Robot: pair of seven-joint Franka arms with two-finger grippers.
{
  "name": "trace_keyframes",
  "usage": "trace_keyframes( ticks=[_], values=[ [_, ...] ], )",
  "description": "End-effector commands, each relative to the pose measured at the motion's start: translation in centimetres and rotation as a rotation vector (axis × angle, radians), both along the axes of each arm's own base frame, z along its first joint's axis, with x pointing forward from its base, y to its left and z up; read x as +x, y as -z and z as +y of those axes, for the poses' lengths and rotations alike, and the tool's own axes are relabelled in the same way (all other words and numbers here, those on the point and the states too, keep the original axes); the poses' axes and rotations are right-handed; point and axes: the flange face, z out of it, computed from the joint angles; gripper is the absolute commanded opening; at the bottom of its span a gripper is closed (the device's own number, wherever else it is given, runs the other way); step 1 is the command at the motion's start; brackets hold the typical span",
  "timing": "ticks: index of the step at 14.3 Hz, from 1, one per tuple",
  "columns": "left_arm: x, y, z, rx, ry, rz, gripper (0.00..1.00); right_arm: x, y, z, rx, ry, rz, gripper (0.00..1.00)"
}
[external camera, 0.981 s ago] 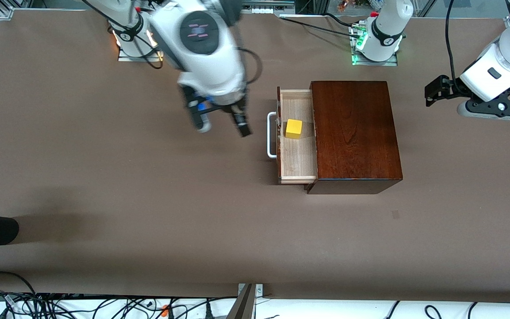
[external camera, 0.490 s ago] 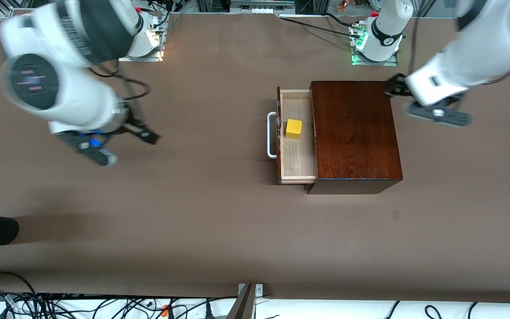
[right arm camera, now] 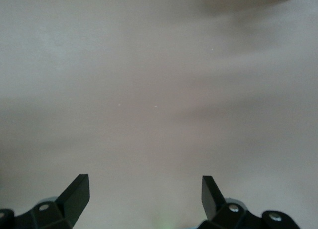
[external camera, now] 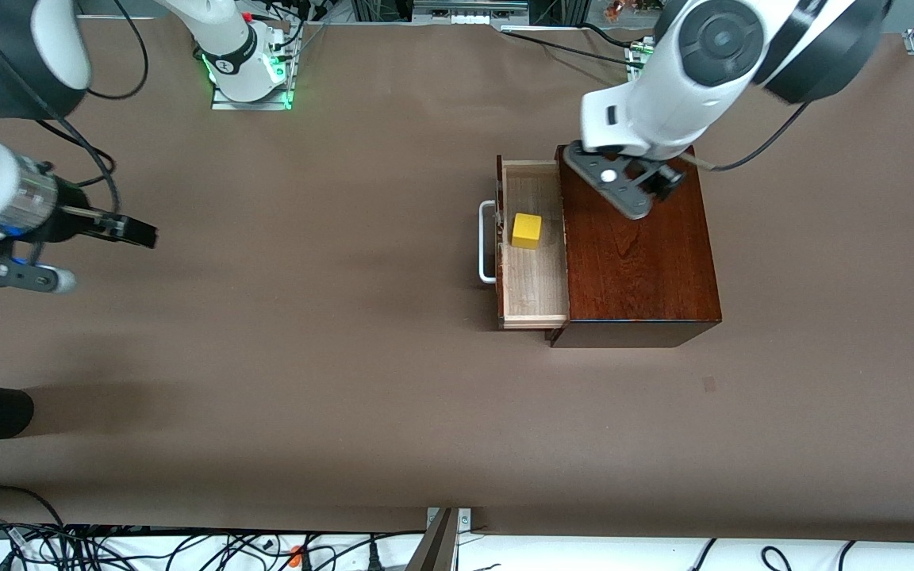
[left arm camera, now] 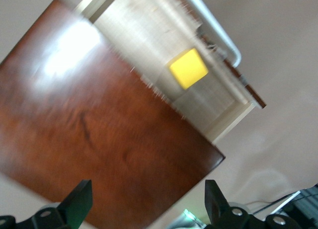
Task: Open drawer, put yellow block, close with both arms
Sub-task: 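Withdraw the right gripper while the left gripper reaches the drawer front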
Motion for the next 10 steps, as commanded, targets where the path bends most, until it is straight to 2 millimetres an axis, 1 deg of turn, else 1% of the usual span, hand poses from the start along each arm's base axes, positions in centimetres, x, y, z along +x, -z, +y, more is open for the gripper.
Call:
trace_keyframes(
  ticks=[1, 3, 4, 5, 7, 8, 10],
  values=[
    [0.9, 3.6, -4.9, -0.096, 0.161, -0.021, 1.00, -3.6, 0.4, -3.0, 0.034, -0.063, -0.037, 1.00],
    [0.6, 6.4, -9.1, -0.138, 0.235, -0.081, 1.00, -3.7, 0.4, -4.8, 0.034, -0.093, -0.074, 1.00],
    [0.7, 7.4, -10.9, -0.174, 0.276, -0.126, 1.00, -3.7, 0.2, -5.5, 0.034, -0.100, -0.077, 1.00],
    [1.0, 8.6, -12.2, -0.208, 0.325, -0.162, 1.00, -3.7, 0.0, -5.8, 0.031, -0.096, -0.080, 1.00],
    [1.6, 11.0, -14.1, -0.264, 0.423, -0.227, 1.00, -3.6, -0.5, -6.1, -0.027, -0.104, -0.079, 1.00],
    [1.5, 12.4, -15.2, -0.284, 0.467, -0.244, 1.00, -3.5, -0.5, -6.3, -0.030, -0.093, -0.076, 1.00],
    [0.2, 14.1, -17.5, -0.301, 0.518, -0.254, 1.00, -3.5, -0.8, -6.1, -0.021, -0.094, -0.081, 1.00]
  ],
)
